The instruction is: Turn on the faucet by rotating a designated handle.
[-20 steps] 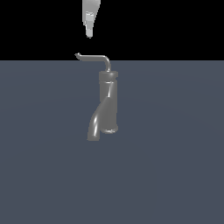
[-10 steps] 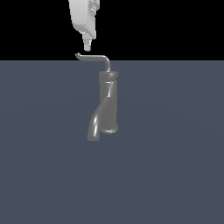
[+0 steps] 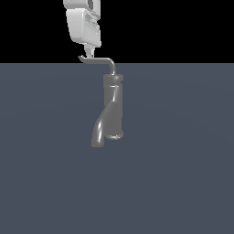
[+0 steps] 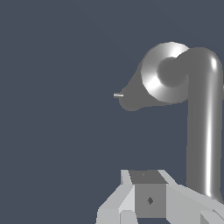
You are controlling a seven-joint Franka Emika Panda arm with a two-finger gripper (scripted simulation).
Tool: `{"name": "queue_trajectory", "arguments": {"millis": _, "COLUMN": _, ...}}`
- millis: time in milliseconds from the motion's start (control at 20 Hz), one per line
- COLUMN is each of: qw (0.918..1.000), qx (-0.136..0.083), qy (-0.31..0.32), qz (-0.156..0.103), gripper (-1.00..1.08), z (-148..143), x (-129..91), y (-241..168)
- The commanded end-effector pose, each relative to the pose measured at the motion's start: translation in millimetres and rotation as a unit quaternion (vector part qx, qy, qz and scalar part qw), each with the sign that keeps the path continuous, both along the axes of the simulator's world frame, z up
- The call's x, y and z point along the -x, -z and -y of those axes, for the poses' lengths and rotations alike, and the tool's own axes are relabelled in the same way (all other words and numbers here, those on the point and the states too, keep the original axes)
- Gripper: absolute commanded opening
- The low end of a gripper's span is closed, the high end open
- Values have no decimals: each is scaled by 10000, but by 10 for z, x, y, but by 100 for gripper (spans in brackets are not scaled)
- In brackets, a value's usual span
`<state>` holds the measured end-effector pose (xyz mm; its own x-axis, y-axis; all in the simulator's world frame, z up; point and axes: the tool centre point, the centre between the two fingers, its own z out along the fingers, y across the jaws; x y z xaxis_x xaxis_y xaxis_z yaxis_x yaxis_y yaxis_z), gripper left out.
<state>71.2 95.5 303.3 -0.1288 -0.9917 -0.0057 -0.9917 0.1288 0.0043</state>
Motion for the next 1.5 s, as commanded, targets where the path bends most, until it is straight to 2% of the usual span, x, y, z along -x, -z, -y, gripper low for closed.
{"name": "queue_trajectory", "arguments": {"millis": 0, "qw": 10000, "qx": 23, "qy": 81, "qz": 13, "gripper": -100, "z": -11, "x": -24, "y": 22}}
{"name": "queue_trajectory", "arguments": {"millis": 350, "qw": 9999, "qx": 30, "qy": 102, "qz": 15, "gripper": -100, "z": -16, "x": -30, "y": 31}}
{"name": "queue_trajectory", "arguments": {"millis": 1450, "qw": 9999, "qx": 31, "qy": 106, "qz": 17, "gripper": -100, "z": -135, "x": 534, "y": 32}}
